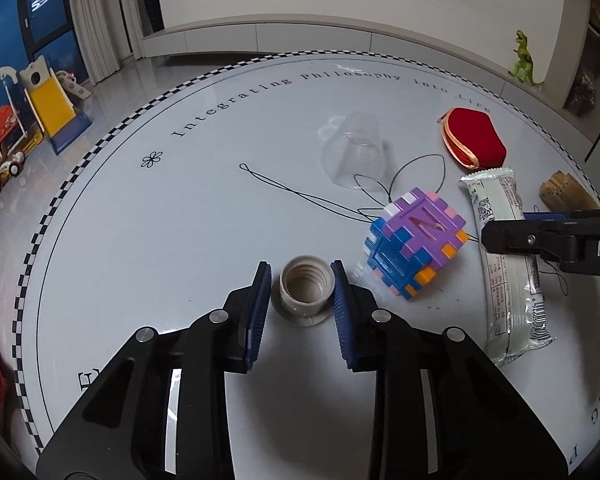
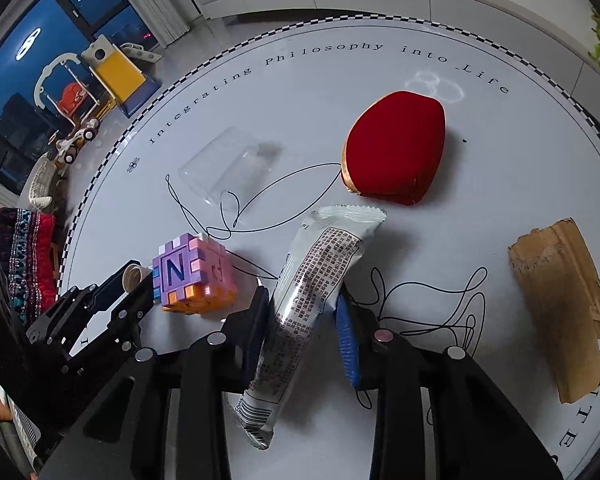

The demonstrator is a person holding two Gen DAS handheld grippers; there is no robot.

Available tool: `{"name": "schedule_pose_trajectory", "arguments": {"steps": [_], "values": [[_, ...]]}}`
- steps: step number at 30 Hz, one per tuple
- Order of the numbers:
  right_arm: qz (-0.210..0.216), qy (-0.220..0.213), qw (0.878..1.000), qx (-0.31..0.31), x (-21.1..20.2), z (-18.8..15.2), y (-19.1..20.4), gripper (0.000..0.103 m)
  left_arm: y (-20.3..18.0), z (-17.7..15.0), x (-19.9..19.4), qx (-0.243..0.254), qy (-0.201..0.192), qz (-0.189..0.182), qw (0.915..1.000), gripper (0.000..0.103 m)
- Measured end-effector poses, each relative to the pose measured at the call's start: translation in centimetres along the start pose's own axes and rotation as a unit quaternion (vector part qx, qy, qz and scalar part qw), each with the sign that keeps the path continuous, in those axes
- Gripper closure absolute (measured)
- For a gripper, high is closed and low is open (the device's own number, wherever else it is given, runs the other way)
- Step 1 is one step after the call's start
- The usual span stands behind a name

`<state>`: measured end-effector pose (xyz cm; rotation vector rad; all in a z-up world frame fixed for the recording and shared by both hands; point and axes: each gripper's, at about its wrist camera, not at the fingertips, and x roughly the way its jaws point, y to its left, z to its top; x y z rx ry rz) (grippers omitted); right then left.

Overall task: Collect trash
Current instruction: 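Grasp the white bottle cap with the left tool while the right tool grasps the snack wrapper, then carry bottle cap and snack wrapper to the trash bag and release both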

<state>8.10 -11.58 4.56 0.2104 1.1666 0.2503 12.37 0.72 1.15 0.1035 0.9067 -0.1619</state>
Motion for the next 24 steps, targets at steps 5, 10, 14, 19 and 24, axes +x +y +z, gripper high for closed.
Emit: {"name": "schedule_pose_trajectory", "arguments": {"steps": [5, 10, 14, 19, 24], "values": [[0.003, 0.0, 1.0, -0.001, -0.7, -0.6, 0.3, 0.068, -0.3, -0.5, -1.3, 0.003, -0.007, -0.005, 1.0, 0.073], [0.007, -0.006, 1.0, -0.006, -2.4, -1.8, 1.1, 0.068, -0.2, -1.3, -3.5, 0.005, -0.015, -0.005, 0.9999, 0.073], [0.01, -0.007, 1.0, -0.013, -3.4, -2.9, 2.0, 0.068, -0.1, -2.5, -5.5, 0.004, -0.02, -0.004, 0.9998, 0.073], [0.013, -0.008, 1.0, -0.025, -4.4, -4.7, 3.3, 0.068, 0.3, -4.4, -7.7, -0.008, -0.024, -0.002, 0.9997, 0.073], [0.019, -0.005, 0.999, -0.032, -5.1, -6.6, 4.6, 0.068, 0.5, -6.3, -9.7, -0.018, -0.029, 0.0, 0.9994, 0.073]]}}
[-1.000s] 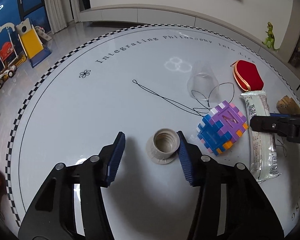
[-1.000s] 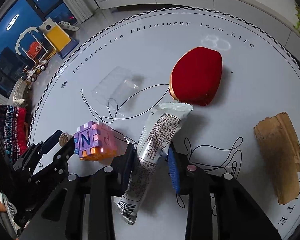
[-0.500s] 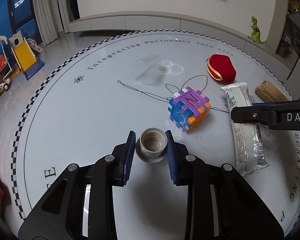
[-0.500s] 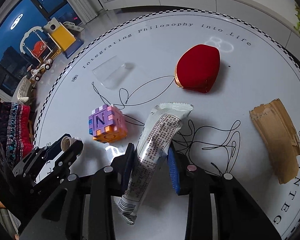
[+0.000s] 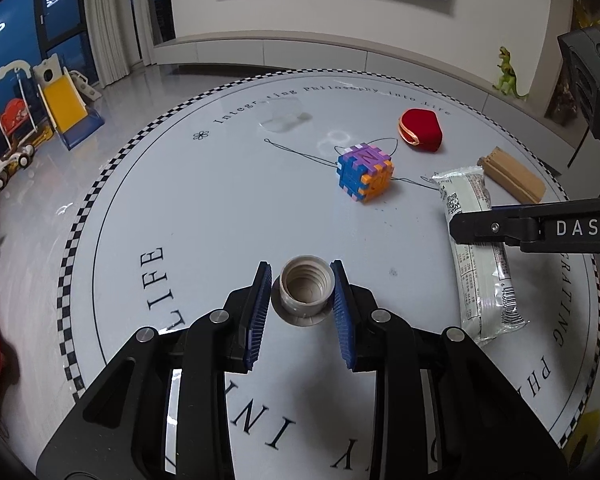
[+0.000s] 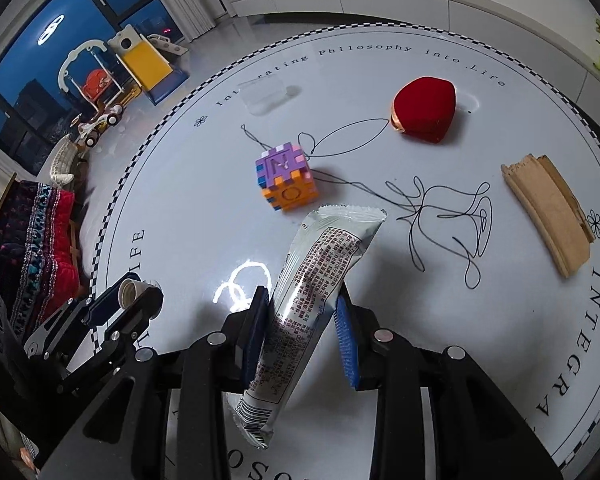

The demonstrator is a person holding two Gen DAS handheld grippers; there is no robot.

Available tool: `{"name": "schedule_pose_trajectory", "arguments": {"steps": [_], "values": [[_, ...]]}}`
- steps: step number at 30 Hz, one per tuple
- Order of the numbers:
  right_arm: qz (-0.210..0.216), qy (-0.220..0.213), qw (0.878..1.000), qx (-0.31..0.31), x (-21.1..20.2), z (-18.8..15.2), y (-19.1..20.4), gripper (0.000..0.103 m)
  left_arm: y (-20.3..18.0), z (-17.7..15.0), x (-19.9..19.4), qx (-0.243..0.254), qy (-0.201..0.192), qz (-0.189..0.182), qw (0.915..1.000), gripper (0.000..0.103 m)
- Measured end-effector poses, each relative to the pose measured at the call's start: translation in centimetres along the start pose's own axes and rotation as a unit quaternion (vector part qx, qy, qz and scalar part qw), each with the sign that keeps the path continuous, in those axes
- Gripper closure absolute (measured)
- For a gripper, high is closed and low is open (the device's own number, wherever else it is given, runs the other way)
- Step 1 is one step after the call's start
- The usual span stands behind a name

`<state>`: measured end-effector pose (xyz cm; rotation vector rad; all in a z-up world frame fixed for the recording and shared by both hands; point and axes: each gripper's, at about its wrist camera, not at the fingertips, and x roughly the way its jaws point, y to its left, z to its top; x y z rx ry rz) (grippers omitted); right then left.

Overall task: Collect trash
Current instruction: 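Carry bottle cap and snack wrapper to the trash bag and release both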

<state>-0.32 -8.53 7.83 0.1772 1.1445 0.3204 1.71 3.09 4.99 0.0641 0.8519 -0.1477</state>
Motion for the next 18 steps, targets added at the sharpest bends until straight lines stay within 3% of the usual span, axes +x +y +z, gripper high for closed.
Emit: {"name": "schedule_pose_trajectory", "arguments": {"steps": [18], "values": [[0.024, 0.01, 0.998, -0.056, -0.8, -6.7, 7.3, 0.068, 3.8, -7.5, -7.7, -0.036, -0.015, 0.029, 0.9988, 0.073]]}}
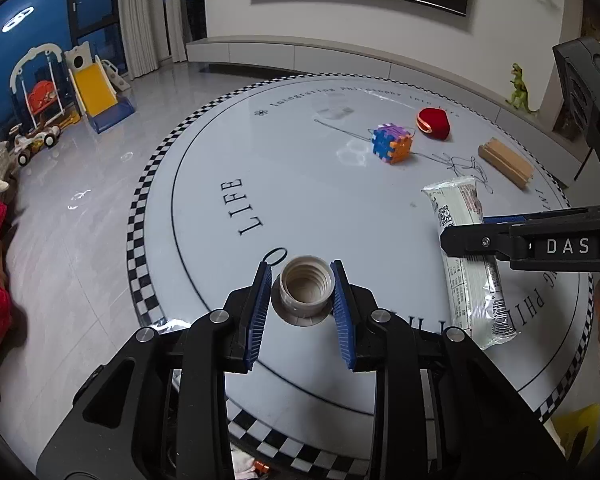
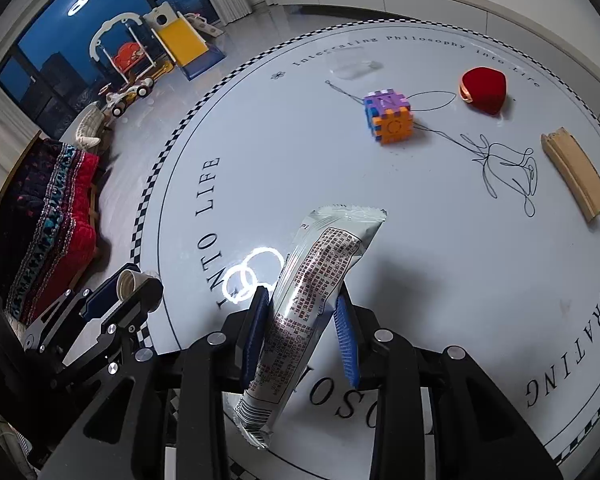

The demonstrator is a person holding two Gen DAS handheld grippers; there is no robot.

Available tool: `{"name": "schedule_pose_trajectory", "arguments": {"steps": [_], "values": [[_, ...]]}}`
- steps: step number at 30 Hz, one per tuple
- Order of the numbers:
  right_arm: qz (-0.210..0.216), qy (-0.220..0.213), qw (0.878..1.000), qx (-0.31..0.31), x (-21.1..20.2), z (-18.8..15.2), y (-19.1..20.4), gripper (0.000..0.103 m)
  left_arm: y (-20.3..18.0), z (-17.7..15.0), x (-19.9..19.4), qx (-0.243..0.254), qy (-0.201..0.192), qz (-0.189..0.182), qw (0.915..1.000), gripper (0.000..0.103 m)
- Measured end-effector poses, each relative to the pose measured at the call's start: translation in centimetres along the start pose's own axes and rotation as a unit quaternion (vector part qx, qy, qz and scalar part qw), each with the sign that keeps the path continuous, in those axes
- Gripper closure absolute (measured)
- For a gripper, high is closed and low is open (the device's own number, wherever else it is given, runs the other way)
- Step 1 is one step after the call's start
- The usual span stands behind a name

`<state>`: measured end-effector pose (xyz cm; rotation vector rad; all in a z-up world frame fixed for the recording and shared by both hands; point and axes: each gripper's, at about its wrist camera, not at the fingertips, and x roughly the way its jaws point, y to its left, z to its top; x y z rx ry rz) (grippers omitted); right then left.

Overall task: Collect trash
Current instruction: 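Carry bottle cap and snack wrapper to the trash bag and release both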

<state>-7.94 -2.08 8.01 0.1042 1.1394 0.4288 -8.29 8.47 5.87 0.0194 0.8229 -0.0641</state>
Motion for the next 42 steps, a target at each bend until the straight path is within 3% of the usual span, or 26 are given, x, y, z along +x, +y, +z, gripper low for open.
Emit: {"name": "schedule_pose_trajectory", "arguments": {"steps": [18, 24, 30, 33, 34, 35, 36, 42], "values": [[0.063, 0.038, 0.988, -0.135, 2.0, -8.4, 13.8, 0.068, 8.2, -11.1, -6.2, -0.07, 0.022, 0.075, 0.9945, 0.073], [0.085, 0.06, 0.977, -0.187, 3.1, -11.6, 18.1, 0.068, 11.2, -15.5, -8.0, -0.108, 0.033, 0.097, 0.9888, 0.073], [0.08, 0.081, 0.968, -0.225, 5.1, -13.4, 21.0, 0.068, 13.7, -18.5, -8.7, -0.146, 0.054, 0.124, 0.98, 0.073], [0.077, 0.098, 0.962, -0.245, 6.5, -14.1, 22.2, 0.062, 15.0, -19.8, -8.9, -0.17, 0.065, 0.133, 0.9743, 0.072], [0.069, 0.102, 0.961, -0.249, 7.0, -14.2, 22.6, 0.051, 15.6, -20.2, -8.7, -0.178, 0.075, 0.132, 0.9722, 0.056], [0.066, 0.102, 0.962, -0.247, 7.1, -14.3, 22.6, 0.048, 16.0, -20.6, -8.7, -0.187, 0.082, 0.143, 0.9684, 0.017], [0.069, 0.1, 0.962, -0.244, 7.2, -14.2, 22.6, 0.048, 16.3, -20.8, -8.8, -0.194, 0.082, 0.159, 0.9644, 0.005], [0.072, 0.084, 0.965, -0.239, 6.2, -14.5, 21.7, 0.048, 17.4, -21.3, -9.5, -0.215, 0.078, 0.168, 0.9589, 0.006]]}}
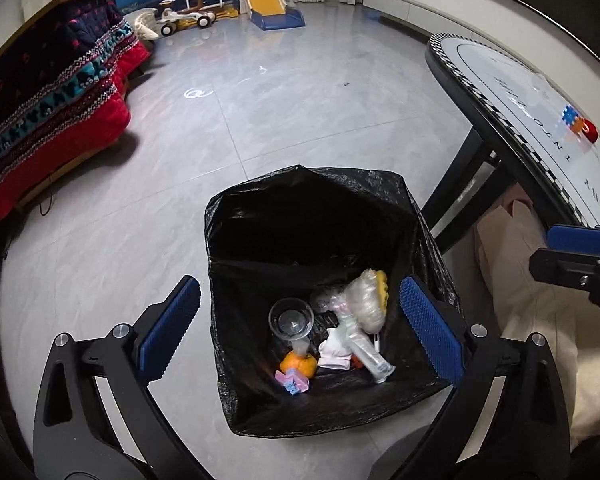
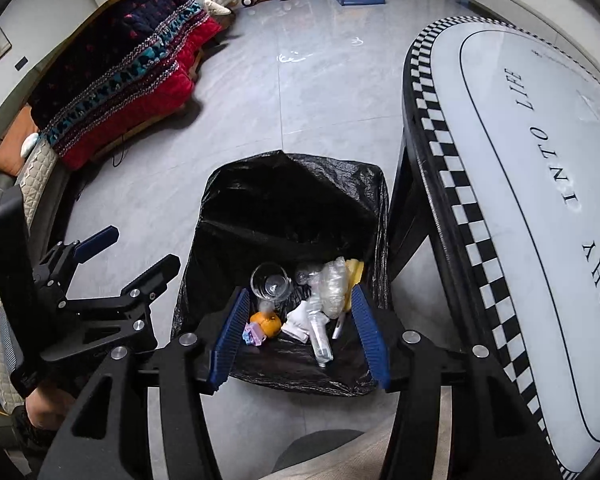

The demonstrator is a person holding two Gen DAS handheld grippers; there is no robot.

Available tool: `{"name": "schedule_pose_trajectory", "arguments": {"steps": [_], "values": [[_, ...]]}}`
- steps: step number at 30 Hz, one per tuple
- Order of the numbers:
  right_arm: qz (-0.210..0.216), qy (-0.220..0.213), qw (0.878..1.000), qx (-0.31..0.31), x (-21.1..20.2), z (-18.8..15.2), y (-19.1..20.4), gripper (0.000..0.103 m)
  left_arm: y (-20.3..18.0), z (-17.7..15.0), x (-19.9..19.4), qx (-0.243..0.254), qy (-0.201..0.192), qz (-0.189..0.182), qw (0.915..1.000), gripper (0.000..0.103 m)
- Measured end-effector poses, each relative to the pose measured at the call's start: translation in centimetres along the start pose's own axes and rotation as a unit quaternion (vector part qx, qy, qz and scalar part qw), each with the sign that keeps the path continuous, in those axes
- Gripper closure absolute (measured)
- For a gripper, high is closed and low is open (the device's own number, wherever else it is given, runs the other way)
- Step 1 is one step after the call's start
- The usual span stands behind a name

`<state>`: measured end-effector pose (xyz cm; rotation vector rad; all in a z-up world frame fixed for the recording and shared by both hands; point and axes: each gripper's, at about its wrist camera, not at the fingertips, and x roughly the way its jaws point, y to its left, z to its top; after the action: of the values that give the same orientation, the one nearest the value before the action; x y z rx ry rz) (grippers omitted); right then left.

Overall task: Collect trash
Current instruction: 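Carry bottle cap and snack wrapper to the trash bag and release both, then move both tools back over the table toward the block cube and cardboard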

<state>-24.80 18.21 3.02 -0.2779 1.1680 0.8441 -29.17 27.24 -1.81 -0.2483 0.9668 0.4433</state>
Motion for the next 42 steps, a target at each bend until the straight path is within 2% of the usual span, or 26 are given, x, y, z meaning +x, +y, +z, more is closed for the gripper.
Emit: {"name": "schedule_pose_trajectory", "arguments": {"steps": [8, 14, 30, 32, 42], "values": [[0.009, -0.016, 1.0, 0.017, -1.3, 0.0, -1.1, 0.048, -2.0, 0.4, -0.2, 0.025, -0.004, -0.013, 0.9996, 0.006], [0.006, -0.034, 0.999, 0.033, -2.7, 0.1, -3.2, 0.048, -4.9, 1.9, -0.6, 0.049, -0.013, -0.039, 0.998, 0.006], [-0.016, -0.071, 0.989, 0.126, -7.2, 0.0, -13.9, 0.047, -15.0, 6.9, -1.0, 0.127, -0.027, -0.099, 0.9865, 0.006], [-0.022, -0.077, 0.987, 0.136, -7.9, -0.1, -15.2, 0.041, -16.3, 7.3, -1.0, 0.14, -0.028, -0.1, 0.9847, 0.006], [-0.072, -0.098, 0.978, 0.169, -11.3, -0.9, -22.0, 0.035, -22.7, 10.2, -1.3, 0.171, -0.024, -0.136, 0.9755, 0.006]]}}
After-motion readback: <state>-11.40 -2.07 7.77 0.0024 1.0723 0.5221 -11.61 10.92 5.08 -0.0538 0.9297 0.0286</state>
